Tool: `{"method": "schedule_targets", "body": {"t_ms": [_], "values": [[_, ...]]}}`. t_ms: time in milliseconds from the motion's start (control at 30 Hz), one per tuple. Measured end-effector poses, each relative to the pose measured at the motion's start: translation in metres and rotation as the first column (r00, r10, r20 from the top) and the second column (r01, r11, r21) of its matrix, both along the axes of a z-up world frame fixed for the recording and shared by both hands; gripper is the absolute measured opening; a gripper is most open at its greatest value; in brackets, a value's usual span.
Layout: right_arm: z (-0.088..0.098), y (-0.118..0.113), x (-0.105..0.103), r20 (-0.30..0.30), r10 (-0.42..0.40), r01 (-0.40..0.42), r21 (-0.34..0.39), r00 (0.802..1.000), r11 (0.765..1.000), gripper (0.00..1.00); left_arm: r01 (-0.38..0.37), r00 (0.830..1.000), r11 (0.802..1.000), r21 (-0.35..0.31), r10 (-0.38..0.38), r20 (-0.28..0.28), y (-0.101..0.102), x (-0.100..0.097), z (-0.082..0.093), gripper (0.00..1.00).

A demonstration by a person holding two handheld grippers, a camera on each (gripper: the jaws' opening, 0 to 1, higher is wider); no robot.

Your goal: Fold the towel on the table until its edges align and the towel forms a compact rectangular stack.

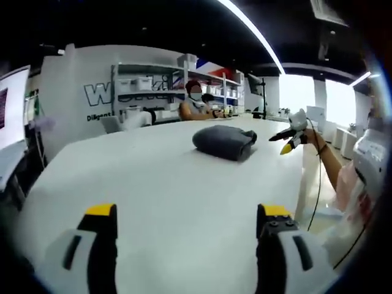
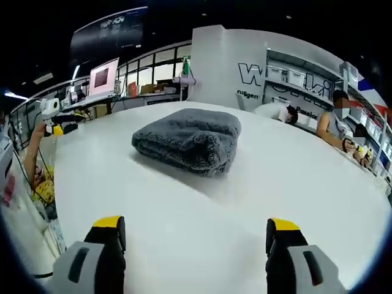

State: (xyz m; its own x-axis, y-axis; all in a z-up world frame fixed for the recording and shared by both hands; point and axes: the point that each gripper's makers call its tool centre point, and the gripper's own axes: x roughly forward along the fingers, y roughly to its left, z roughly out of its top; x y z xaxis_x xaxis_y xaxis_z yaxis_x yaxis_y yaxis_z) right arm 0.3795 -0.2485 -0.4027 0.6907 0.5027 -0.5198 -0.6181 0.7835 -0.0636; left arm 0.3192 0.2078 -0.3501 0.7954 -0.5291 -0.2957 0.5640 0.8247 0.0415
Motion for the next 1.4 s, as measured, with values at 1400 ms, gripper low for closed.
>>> {"method": "schedule_targets", "body": {"t_ms": [1400], "values": [[0.019,0.013,0.011,0.024,-0.010,0.010,-0.002,1.000,1.000,0.99,0.028,0.999,1.000,0.009,-0.028,0.023,-0.005,0.009,-0.001,1.00]]}}
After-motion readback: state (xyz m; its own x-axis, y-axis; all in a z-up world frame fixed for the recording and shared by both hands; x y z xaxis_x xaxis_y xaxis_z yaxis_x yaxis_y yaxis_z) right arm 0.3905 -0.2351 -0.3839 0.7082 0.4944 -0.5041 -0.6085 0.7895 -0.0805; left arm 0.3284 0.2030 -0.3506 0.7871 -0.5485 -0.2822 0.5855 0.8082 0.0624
